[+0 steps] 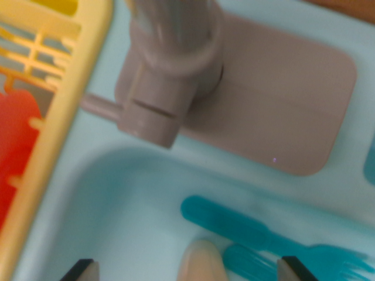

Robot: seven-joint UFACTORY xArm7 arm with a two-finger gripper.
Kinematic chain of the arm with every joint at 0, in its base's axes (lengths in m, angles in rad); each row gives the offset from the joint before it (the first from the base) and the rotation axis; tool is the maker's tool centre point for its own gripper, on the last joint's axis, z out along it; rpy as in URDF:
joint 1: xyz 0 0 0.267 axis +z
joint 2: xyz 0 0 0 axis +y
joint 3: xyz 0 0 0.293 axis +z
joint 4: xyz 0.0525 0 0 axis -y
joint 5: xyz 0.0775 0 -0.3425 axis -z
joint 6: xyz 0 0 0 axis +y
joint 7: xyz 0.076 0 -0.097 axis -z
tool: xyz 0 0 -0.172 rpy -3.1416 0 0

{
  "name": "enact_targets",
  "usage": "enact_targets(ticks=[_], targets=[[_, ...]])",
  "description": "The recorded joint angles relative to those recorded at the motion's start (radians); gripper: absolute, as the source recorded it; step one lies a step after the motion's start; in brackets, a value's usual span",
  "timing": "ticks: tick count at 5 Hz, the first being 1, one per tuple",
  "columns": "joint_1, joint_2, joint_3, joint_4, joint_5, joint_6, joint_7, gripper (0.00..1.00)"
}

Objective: Pick detergent from the sink

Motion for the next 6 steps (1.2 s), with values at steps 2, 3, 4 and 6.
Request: enact_targets(ticks=[2, 3, 4, 6], targets=[[-0.0017, 0.003, -0.002, -0.018, 0.0024, -0.021, -0.013, 0.0], [-0.0017, 0.003, -0.002, -0.018, 0.0024, -0.021, -0.013, 0.0], [-0.003, 0.005, -0.004, -0.031, 0.0043, -0.037, -0.022, 0.0], [-0.0039, 0.007, -0.005, -0.04, 0.0054, -0.047, -0.028, 0.0]])
